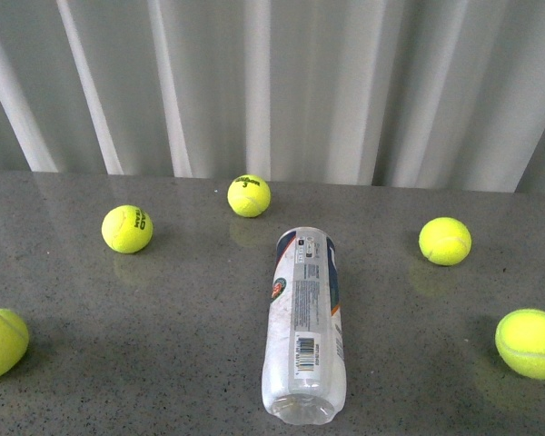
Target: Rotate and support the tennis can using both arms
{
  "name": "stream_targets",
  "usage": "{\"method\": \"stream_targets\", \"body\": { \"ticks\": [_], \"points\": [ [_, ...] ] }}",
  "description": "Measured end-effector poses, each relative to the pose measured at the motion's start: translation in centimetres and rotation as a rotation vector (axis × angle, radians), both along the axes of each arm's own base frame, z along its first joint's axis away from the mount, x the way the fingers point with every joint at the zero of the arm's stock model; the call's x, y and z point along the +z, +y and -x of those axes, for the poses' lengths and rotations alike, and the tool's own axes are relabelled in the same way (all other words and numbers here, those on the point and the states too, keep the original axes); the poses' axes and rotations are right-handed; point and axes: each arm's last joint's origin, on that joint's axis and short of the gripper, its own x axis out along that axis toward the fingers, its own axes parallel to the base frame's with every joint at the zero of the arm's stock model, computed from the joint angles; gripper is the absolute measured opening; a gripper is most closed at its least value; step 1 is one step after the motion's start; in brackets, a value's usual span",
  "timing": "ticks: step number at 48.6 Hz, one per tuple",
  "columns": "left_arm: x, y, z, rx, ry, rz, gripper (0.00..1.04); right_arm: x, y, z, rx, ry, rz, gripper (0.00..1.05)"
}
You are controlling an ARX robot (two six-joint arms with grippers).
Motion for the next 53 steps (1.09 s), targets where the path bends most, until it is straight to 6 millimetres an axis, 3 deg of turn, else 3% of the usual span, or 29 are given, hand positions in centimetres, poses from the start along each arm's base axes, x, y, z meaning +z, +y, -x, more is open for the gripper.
{"method": "stream_targets", "body": {
  "ticks": [53],
  "points": [
    [0.0, 0.0, 0.0, 0.0, 0.0, 0.0, 0.98, 0.0, 0.0, 0.0, 0.0, 0.0, 0.0, 0.98]
  ]
}}
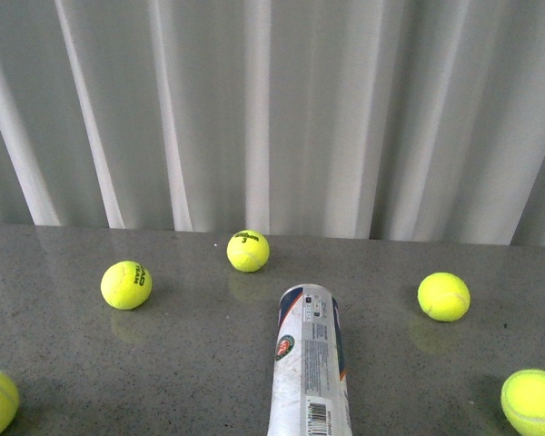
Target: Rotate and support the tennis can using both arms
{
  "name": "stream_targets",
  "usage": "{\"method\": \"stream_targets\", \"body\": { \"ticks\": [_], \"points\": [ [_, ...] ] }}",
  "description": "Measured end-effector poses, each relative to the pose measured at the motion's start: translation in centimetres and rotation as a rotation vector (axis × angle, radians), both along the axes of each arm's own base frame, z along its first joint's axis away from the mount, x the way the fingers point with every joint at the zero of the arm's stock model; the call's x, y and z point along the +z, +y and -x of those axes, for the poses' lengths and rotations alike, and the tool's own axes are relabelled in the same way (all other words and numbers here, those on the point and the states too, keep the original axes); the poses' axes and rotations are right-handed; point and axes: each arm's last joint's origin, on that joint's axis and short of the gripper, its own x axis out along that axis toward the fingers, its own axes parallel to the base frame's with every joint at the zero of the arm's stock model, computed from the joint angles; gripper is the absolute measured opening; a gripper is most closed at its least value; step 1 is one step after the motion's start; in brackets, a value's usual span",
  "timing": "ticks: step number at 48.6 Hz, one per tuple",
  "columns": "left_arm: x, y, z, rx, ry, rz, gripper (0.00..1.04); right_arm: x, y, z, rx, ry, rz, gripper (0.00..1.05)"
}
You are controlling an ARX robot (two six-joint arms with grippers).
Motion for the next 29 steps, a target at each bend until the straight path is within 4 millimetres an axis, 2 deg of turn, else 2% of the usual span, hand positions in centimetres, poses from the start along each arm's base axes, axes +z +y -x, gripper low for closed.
{"method": "stream_targets", "body": {
  "ticks": [20, 26, 29],
  "points": [
    [0.0, 0.0, 0.0, 0.0, 0.0, 0.0, 0.98, -0.1, 0.0, 0.0, 0.009, 0.008, -0.007, 0.98],
    [0.0, 0.0, 0.0, -0.002, 0.0, 0.0, 0.98, 0.1, -0.2, -0.3, 0.177, 0.318, -0.178, 0.98],
    [0.0, 0.0, 0.0, 0.0, 0.0, 0.0, 0.98, 0.4, -0.4, -1.0, 0.19, 0.386, -0.232, 0.98]
  ]
}}
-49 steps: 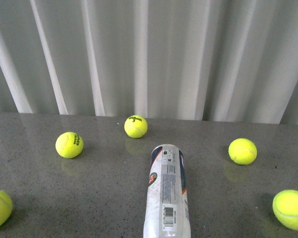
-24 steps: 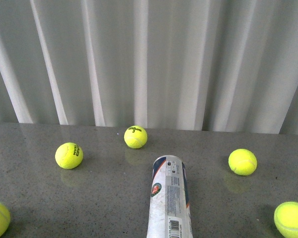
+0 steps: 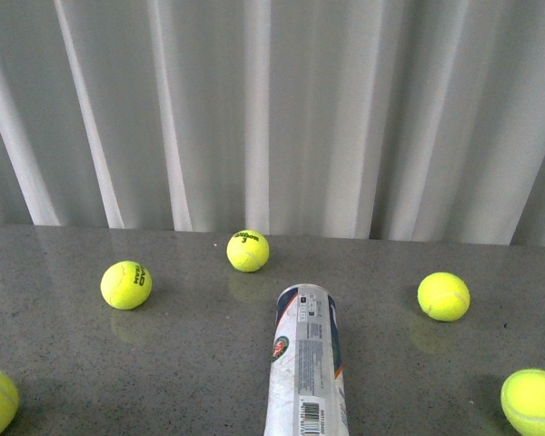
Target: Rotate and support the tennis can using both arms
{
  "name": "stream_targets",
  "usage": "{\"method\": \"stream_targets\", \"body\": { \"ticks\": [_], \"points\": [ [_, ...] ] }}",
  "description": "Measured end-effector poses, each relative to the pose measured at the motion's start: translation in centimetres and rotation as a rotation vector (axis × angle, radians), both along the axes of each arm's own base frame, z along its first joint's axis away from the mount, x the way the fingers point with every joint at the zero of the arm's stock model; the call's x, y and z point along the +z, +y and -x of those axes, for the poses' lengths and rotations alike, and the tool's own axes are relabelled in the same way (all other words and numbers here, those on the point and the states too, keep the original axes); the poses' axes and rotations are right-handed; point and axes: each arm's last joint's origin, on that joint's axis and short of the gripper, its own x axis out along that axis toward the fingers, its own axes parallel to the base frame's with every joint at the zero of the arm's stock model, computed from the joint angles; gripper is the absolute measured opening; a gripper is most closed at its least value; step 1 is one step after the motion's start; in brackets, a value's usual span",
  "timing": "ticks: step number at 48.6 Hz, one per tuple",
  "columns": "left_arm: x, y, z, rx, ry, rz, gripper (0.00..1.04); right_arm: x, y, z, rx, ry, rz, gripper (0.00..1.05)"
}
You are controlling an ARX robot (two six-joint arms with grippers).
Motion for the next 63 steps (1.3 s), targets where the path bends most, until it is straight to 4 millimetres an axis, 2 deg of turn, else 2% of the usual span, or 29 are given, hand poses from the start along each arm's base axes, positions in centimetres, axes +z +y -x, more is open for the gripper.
{"method": "stream_targets", "body": {
  "ticks": [5, 11, 20, 24, 28, 32, 36, 44, 55, 63],
  "points": [
    [0.0, 0.0, 0.0, 0.0, 0.0, 0.0, 0.98, 1.5, -0.4, -2.4, -0.016, 0.054, -0.024, 0.98],
    [0.0, 0.0, 0.0, 0.0, 0.0, 0.0, 0.98, 1.8, 0.2, -4.5, 0.008, 0.119, -0.013, 0.98],
    [0.0, 0.0, 0.0, 0.0, 0.0, 0.0, 0.98, 1.8, 3.3, -8.9, 0.116, 0.168, 0.054, 0.98],
    [0.0, 0.0, 0.0, 0.0, 0.0, 0.0, 0.98, 1.7, 5.0, -11.8, 0.154, 0.219, 0.063, 0.98],
    [0.0, 0.0, 0.0, 0.0, 0.0, 0.0, 0.98, 0.5, 6.8, -14.8, 0.189, 0.332, 0.031, 0.98],
    [0.0, 0.0, 0.0, 0.0, 0.0, 0.0, 0.98, -2.6, 9.5, -18.8, 0.184, 0.47, 0.006, 0.98],
    [0.0, 0.0, 0.0, 0.0, 0.0, 0.0, 0.98, -5.0, 11.2, -20.9, 0.172, 0.555, -0.003, 0.98],
    [0.0, 0.0, 0.0, 0.0, 0.0, 0.0, 0.98, -6.9, 13.4, -22.7, 0.197, 0.614, -0.033, 0.98],
    [0.0, 0.0, 0.0, 0.0, 0.0, 0.0, 0.98, -7.5, 15.0, -24.3, 0.209, 0.638, -0.028, 0.98],
    [0.0, 0.0, 0.0, 0.0, 0.0, 0.0, 0.98, -9.4, 15.9, -25.9, 0.222, 0.682, -0.024, 0.98]
  ]
}}
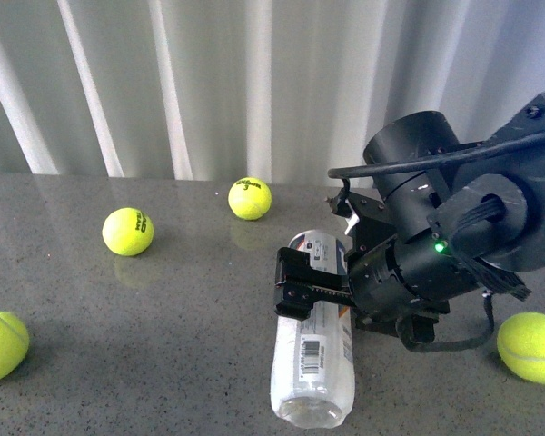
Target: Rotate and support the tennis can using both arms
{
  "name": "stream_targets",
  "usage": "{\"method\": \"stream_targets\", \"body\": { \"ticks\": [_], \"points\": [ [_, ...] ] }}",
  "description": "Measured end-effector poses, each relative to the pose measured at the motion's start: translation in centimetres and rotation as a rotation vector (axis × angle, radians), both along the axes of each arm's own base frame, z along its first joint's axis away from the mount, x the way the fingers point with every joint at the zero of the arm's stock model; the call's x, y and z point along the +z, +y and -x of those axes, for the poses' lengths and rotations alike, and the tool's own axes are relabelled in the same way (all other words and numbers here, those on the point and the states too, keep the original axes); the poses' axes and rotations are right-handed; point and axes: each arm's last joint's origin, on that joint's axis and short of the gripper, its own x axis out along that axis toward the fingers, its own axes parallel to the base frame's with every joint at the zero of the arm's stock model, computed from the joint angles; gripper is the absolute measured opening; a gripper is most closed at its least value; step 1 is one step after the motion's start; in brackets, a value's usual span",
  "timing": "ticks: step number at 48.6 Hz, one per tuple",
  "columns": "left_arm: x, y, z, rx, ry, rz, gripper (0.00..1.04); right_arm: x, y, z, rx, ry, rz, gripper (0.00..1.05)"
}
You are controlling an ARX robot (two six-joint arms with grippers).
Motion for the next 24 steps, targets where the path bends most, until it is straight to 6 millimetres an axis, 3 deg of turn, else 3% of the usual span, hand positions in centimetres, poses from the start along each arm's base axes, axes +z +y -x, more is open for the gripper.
{"method": "stream_targets", "body": {
  "ticks": [8, 15, 24],
  "points": [
    [0.0, 0.0, 0.0, 0.0, 0.0, 0.0, 0.98, -2.0, 0.7, -1.2, 0.039, 0.014, 0.026, 0.98],
    [0.0, 0.0, 0.0, 0.0, 0.0, 0.0, 0.98, -2.0, 0.8, -1.4, 0.075, 0.008, 0.051, 0.98],
    [0.0, 0.0, 0.0, 0.0, 0.0, 0.0, 0.98, -1.6, 0.4, -0.9, 0.194, -0.068, 0.141, 0.69]
  ]
}}
